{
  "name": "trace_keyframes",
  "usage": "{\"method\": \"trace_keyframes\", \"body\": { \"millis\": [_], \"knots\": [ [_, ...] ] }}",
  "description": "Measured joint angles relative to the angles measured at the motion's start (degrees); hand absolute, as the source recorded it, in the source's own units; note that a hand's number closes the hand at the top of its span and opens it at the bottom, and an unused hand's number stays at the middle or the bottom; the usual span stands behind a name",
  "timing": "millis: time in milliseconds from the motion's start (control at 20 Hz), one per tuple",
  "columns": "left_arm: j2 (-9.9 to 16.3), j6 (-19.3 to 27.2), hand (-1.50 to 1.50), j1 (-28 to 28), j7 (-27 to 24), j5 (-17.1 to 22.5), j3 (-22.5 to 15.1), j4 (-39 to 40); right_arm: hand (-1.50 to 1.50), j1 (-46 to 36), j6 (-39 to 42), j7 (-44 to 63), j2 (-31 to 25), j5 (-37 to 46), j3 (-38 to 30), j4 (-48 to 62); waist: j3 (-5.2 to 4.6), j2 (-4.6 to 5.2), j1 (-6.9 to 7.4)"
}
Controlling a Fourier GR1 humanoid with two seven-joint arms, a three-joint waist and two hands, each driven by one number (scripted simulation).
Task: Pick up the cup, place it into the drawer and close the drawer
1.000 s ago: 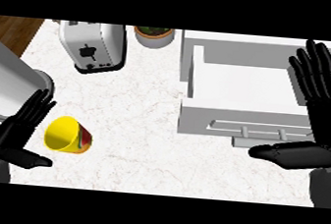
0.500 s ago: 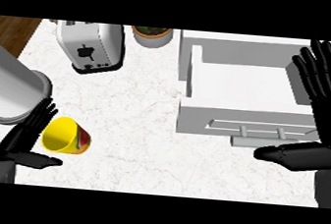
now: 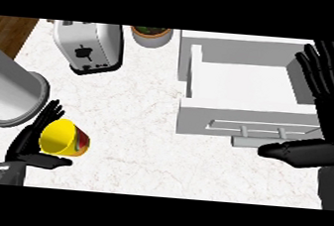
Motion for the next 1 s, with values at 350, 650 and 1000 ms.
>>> {"method": "trace_keyframes", "body": {
  "millis": [350,650,1000],
  "knots": [
    [-1.5,1.6,-1.50,-1.2,-3.0,-1.2,-0.9,2.6,-1.50,-0.6,-0.1,1.0,-0.1,-0.2,0.0,-0.3,-0.06,0.12,-0.21],
    [-2.7,1.3,-1.50,-3.4,-3.1,-1.5,-1.4,3.9,-1.50,-0.9,-0.1,1.1,-0.2,0.3,0.4,-0.1,-0.05,0.16,-0.31],
    [-4.3,-2.4,1.50,-3.3,-2.9,-1.2,-2.6,3.0,-1.50,-0.9,0.0,0.7,-0.6,0.5,-0.2,0.6,-0.07,0.09,-0.16]
  ]
}}
